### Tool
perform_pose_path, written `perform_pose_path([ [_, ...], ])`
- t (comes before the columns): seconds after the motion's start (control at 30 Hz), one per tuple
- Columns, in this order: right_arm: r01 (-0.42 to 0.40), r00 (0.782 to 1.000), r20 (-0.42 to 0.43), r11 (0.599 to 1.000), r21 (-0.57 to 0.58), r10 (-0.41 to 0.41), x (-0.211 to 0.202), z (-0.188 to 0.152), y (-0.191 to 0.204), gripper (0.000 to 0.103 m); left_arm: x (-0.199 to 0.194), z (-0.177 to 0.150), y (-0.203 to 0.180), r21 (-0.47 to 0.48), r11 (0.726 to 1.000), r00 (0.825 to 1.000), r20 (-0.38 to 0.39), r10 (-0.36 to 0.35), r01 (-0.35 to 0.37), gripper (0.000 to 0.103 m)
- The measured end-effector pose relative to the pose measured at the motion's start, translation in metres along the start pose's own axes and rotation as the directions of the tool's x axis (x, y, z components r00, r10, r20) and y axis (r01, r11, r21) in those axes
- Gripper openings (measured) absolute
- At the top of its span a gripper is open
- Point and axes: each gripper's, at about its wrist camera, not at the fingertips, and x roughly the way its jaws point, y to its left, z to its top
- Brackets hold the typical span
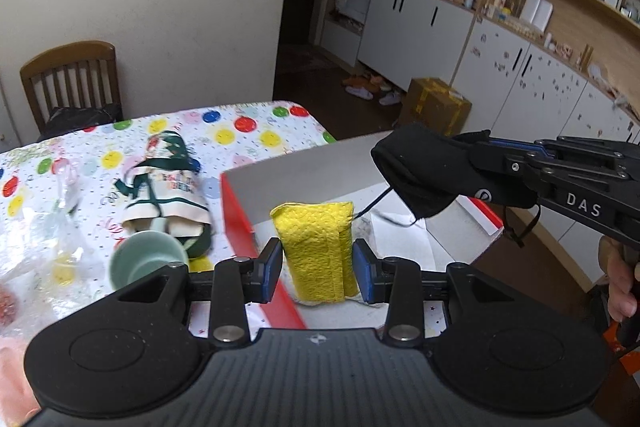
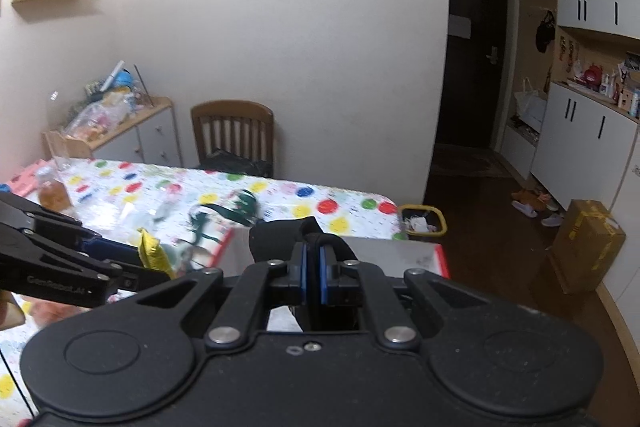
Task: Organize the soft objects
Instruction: 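Carry the mask and yellow cloth with both tools into the shoebox, then open both tools to drop mask and yellow cloth onto the towel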
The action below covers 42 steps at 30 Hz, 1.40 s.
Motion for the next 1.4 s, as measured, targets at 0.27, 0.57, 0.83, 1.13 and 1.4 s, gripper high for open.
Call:
perform_pose_path([
  [0.27, 0.010, 0.998, -0.069, 1.000, 0.017, -0.009, 0.038, -0.019, -0.036, 0.006, 0.053, 0.010, -0.019, 0.025, 0.999, 0.996, -0.082, 0.025, -0.023, 0.037],
  [0.57, -0.002, 0.984, -0.179, 1.000, -0.008, 0.000, 0.077, -0.049, -0.047, 0.006, 0.111, 0.010, -0.028, 0.054, 0.996, 0.980, -0.182, 0.083, -0.074, 0.037],
  [0.83, -0.064, 0.966, -0.251, 0.997, -0.033, 0.054, 0.090, -0.066, -0.043, 0.006, 0.143, 0.009, -0.034, 0.077, 0.992, 0.964, -0.241, 0.115, -0.099, 0.037],
  [1.13, -0.123, 0.941, -0.320, 0.992, -0.034, 0.106, 0.089, -0.074, -0.040, 0.006, 0.169, 0.011, -0.039, 0.075, 0.988, 0.952, -0.265, 0.151, -0.136, 0.037],
  [1.4, -0.134, 0.926, -0.355, 0.991, 0.016, 0.131, 0.093, -0.072, -0.052, 0.011, 0.180, 0.008, -0.041, 0.055, 0.986, 0.945, -0.281, 0.166, -0.157, 0.037],
])
